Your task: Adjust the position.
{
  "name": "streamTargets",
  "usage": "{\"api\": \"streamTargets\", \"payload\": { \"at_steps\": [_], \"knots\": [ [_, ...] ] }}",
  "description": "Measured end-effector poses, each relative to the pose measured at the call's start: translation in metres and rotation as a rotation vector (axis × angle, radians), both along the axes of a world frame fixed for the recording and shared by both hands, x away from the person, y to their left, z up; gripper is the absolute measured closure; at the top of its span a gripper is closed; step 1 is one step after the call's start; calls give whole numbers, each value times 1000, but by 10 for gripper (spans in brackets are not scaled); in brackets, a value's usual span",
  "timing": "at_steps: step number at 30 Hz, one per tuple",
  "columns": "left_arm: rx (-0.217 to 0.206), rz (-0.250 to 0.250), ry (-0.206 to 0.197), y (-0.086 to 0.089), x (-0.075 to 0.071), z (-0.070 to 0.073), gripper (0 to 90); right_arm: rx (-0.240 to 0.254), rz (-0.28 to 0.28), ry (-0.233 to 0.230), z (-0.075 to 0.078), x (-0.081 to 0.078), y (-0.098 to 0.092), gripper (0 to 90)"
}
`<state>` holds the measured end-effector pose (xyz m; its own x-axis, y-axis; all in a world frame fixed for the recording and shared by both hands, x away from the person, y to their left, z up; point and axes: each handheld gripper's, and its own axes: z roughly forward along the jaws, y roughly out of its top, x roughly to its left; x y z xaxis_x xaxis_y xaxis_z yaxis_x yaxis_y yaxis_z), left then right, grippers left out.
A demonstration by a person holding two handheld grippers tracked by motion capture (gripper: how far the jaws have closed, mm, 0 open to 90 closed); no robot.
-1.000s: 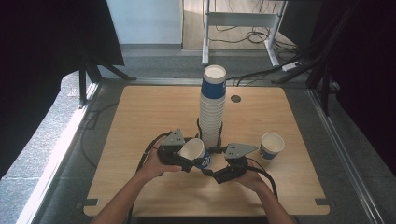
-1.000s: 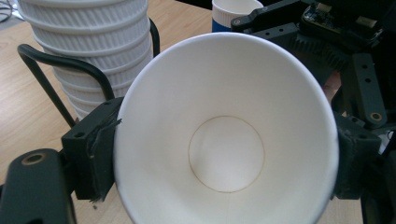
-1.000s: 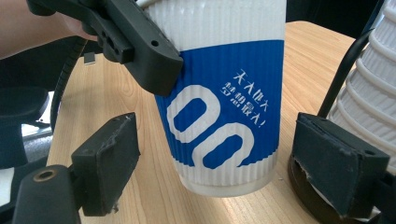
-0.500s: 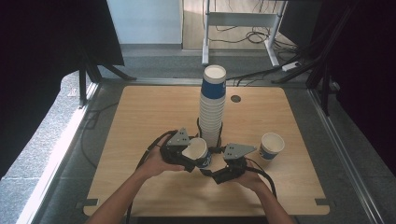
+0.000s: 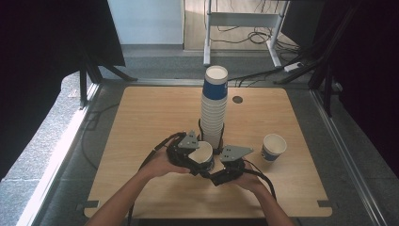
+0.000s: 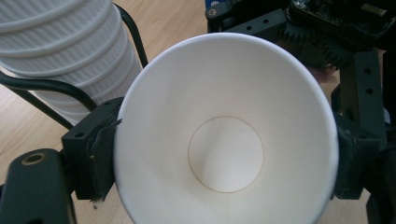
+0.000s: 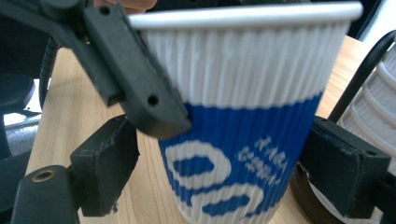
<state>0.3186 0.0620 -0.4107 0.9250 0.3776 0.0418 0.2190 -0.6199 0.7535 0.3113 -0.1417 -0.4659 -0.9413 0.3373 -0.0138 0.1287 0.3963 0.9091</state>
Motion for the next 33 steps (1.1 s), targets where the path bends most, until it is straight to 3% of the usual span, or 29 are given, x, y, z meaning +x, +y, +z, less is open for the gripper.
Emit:
{"api": "streamTargets", "payload": {
  "at_steps": [9,13,16,28,33],
  "knots": [
    [28,-21,2,-6,-1,0,149,-16,-5,-12,-3,0,5,154],
    [41,-36,11,-8,-1,0,149,-30,-15,-31,-5,-1,8,231],
    [56,-37,5,-9,-2,-1,149,-44,-21,-39,-6,-1,8,238],
    [41,-43,-14,-8,-2,-1,143,-16,-15,-38,-7,-1,6,252],
    [19,-32,-5,-6,-2,0,105,-4,-16,-34,-6,-1,5,257]
  ]
}}
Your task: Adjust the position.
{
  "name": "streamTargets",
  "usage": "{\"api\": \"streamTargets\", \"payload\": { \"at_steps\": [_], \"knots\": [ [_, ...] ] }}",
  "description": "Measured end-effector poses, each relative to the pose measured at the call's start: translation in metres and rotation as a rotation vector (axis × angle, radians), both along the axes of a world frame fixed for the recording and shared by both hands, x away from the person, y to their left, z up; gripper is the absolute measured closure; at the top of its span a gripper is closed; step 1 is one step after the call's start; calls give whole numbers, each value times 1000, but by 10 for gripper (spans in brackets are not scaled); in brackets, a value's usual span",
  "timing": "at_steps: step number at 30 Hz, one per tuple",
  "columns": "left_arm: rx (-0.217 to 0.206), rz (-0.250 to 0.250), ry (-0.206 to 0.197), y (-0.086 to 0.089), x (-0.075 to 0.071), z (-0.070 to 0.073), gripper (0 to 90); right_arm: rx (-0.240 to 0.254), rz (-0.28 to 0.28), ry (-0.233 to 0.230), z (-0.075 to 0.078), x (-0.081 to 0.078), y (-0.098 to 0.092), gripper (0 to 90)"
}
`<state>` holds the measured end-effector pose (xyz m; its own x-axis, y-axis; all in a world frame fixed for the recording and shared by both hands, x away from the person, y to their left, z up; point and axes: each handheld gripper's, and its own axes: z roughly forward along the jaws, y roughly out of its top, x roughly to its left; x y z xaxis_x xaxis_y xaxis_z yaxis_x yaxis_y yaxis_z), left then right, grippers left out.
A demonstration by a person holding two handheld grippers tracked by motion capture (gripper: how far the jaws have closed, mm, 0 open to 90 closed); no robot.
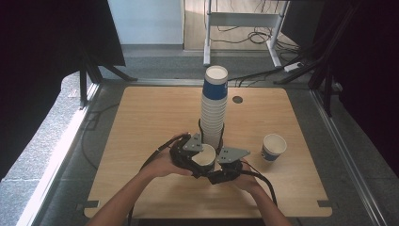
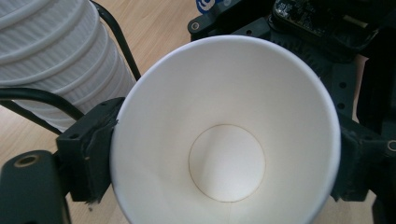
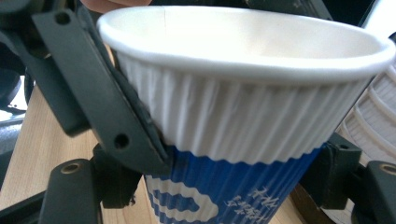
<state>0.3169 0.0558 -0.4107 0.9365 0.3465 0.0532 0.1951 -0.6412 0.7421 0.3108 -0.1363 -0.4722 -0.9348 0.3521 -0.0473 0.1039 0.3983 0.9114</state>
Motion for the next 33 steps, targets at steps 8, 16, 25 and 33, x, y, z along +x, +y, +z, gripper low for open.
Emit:
{"api": "streamTargets", "payload": {
  "at_steps": [8,16,25,33],
  "knots": [
    [-148,52,0,24,-8,6,92,33,-29,12,1,1,-12,261],
    [-240,101,7,50,-17,-2,95,44,-54,22,-3,-1,-22,262],
    [-274,171,27,69,-23,-19,100,70,-92,13,0,-8,-33,262],
    [-278,240,34,80,-25,-34,115,97,-131,6,2,-14,-46,262]
  ]
}}
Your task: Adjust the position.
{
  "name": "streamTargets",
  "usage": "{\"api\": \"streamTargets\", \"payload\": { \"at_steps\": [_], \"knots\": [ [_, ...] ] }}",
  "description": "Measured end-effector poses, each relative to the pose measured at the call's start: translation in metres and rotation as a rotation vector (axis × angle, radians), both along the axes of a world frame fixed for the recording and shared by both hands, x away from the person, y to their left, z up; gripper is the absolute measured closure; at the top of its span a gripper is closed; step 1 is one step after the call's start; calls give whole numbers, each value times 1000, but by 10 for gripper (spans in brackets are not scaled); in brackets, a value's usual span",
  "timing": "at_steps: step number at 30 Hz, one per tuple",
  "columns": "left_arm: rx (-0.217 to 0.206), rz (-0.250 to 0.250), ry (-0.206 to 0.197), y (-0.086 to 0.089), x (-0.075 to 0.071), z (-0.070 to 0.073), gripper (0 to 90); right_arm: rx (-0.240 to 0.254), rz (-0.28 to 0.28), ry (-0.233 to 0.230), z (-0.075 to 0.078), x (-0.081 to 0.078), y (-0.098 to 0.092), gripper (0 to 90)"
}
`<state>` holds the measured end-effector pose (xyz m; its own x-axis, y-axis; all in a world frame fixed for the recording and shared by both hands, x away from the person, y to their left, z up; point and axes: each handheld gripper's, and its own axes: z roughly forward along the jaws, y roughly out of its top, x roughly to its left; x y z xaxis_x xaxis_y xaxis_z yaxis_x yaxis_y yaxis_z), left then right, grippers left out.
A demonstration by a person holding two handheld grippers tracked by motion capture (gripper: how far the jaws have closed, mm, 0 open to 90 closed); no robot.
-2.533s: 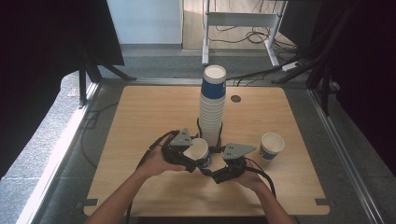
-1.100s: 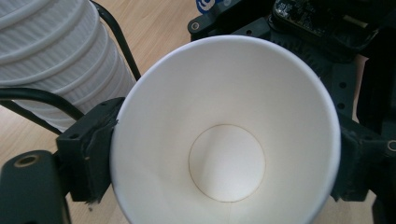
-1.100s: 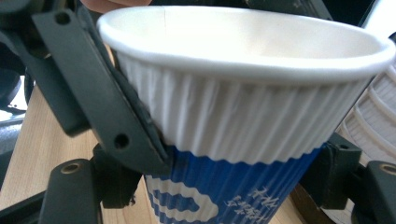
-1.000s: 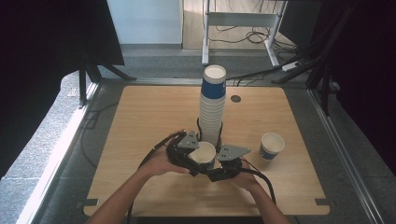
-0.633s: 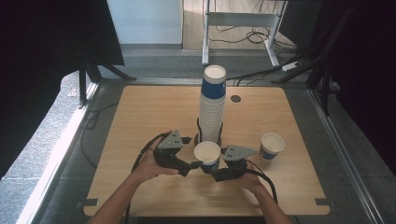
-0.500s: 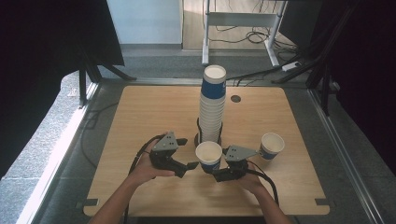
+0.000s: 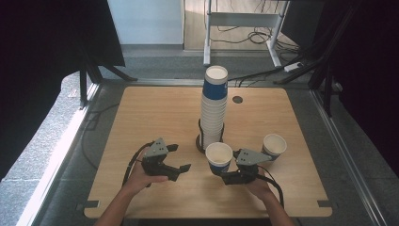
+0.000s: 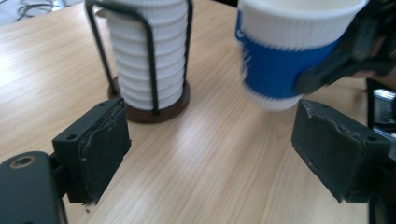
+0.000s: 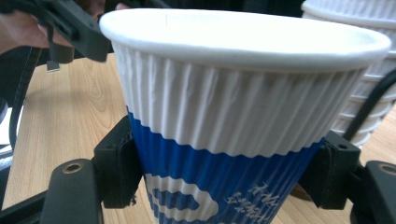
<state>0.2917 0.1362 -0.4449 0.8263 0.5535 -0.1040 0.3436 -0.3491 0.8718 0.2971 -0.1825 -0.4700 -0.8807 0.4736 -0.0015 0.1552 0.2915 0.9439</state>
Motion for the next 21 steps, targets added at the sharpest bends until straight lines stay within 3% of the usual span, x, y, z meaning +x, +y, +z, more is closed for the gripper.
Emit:
{"api": "streamTargets", "payload": {
  "at_steps": [16,21],
  "knots": [
    [-33,78,40,12,-4,-30,122,24,-67,-9,2,-12,-20,261],
    [-11,91,38,12,-5,-34,124,35,-87,-14,4,-16,-27,261]
  ]
}}
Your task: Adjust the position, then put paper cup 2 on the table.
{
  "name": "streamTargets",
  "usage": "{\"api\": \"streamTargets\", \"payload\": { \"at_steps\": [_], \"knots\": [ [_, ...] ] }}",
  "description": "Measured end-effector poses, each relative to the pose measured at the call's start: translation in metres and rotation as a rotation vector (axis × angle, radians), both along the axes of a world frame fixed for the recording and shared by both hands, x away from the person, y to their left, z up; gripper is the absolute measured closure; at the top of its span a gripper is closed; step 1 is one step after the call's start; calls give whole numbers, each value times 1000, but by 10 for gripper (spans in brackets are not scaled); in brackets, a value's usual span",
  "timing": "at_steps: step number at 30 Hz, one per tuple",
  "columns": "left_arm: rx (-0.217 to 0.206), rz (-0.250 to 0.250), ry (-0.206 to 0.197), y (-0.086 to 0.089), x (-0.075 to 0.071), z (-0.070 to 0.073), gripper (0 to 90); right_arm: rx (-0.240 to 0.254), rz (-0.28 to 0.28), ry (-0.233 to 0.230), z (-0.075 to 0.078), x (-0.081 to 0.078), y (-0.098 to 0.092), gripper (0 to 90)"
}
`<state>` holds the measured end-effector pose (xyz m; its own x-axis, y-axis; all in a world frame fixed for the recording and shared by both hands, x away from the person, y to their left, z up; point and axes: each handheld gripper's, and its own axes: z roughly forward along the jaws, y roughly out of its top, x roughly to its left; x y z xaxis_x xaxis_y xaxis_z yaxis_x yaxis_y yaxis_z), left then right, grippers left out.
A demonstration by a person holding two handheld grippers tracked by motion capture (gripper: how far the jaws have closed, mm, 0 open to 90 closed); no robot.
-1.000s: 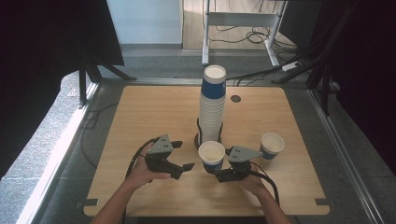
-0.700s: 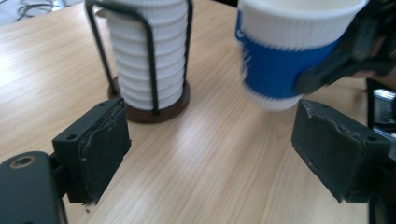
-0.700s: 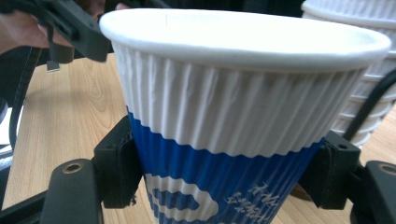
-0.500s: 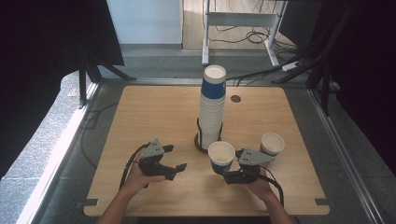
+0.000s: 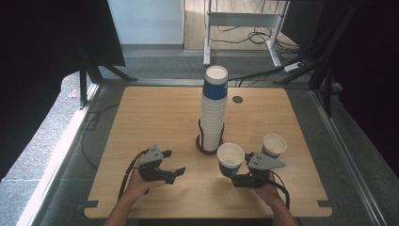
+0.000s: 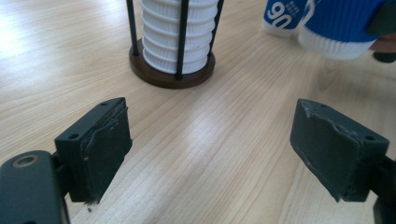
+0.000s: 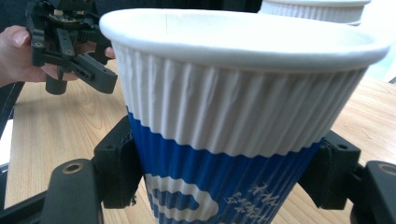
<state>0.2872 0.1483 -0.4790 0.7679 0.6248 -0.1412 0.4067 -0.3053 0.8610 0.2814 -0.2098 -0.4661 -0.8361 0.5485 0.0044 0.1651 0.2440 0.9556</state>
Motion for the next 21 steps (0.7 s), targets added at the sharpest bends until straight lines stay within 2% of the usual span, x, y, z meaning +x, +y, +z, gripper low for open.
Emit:
{"api": "streamTargets", "payload": {
  "at_steps": [8,14,15,21],
  "knots": [
    [6,-2,4,1,-3,-3,124,9,-46,-4,0,-9,-16,261],
    [14,1,10,2,-5,-7,126,-10,-78,-17,-1,-19,-27,261],
    [15,5,9,2,-5,-7,127,-15,-94,-19,-3,-23,-33,261],
    [15,12,8,5,-6,-7,130,-31,-145,-2,-10,-29,-51,260]
  ]
}}
